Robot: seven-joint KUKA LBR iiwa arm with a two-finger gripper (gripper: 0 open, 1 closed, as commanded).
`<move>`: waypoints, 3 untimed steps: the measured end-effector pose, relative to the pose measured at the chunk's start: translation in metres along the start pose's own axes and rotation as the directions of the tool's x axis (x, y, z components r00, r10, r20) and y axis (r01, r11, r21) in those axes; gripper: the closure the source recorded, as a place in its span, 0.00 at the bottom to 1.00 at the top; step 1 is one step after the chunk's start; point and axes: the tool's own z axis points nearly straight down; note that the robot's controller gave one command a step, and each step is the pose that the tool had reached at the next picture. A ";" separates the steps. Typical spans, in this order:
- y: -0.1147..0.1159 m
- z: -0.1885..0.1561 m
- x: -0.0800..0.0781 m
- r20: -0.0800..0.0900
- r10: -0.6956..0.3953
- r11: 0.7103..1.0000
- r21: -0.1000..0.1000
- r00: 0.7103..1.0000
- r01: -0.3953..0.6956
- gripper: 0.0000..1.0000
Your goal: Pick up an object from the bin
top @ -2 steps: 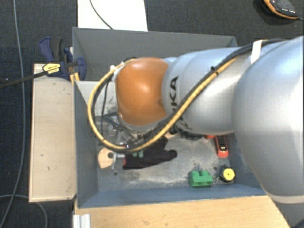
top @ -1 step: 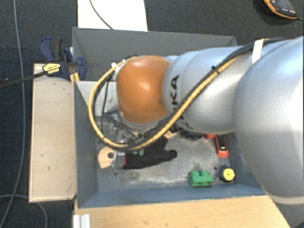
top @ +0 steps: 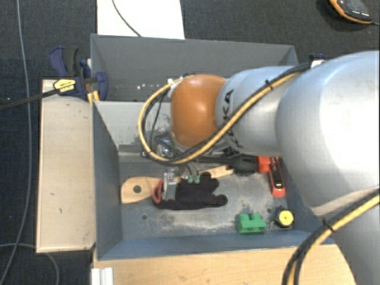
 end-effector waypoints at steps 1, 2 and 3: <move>-0.021 0.000 0.031 0.003 0.171 0.985 -0.004 0.985 -0.171 0.00; -0.001 -0.001 0.001 -0.001 0.009 1.000 -0.001 1.000 -0.009 0.00; -0.021 0.000 0.029 0.005 0.166 0.986 -0.005 0.986 -0.166 0.00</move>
Offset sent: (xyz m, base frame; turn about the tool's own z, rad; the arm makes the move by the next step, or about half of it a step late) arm -0.0015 -0.0009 0.0003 0.0072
